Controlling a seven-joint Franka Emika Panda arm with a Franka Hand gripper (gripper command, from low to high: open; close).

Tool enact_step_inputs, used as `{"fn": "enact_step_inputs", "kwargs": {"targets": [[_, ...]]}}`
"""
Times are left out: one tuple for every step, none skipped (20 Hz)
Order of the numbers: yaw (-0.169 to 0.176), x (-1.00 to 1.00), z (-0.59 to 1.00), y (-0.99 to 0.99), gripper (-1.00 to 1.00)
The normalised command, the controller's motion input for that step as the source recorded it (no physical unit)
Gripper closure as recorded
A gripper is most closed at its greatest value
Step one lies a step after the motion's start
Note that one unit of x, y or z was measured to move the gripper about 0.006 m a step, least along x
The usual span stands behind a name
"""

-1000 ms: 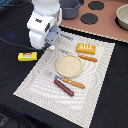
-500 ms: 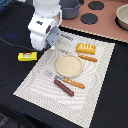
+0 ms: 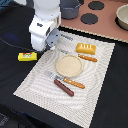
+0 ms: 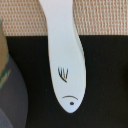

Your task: Interact with the objects in diverse but meaningful ways.

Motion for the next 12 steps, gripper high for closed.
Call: {"fn": "enact_step_inputs", "kwargs": {"targets": [[0.004,-0.33,-0.31,0.09,-1.0],[0.003,-0.34,-0.3,0.08,-1.0],[0.002,-0.33,-0.29,0.07,-1.0],[0.002,-0.33,-0.3,0.08,-1.0],[0.002,-0.33,-0.29,0.08,-1.0],[0.004,-0.33,-0.29,0.09,-1.0],[0.004,-0.35,-0.29,0.11,-1.0],[0.006,-0.35,-0.29,0.11,-1.0],[0.006,-0.36,-0.29,0.11,-1.0],[0.006,-0.35,-0.29,0.11,-1.0],[0.007,-0.35,-0.28,0.12,-1.0],[0.011,-0.32,-0.27,0.14,-1.0]]}}
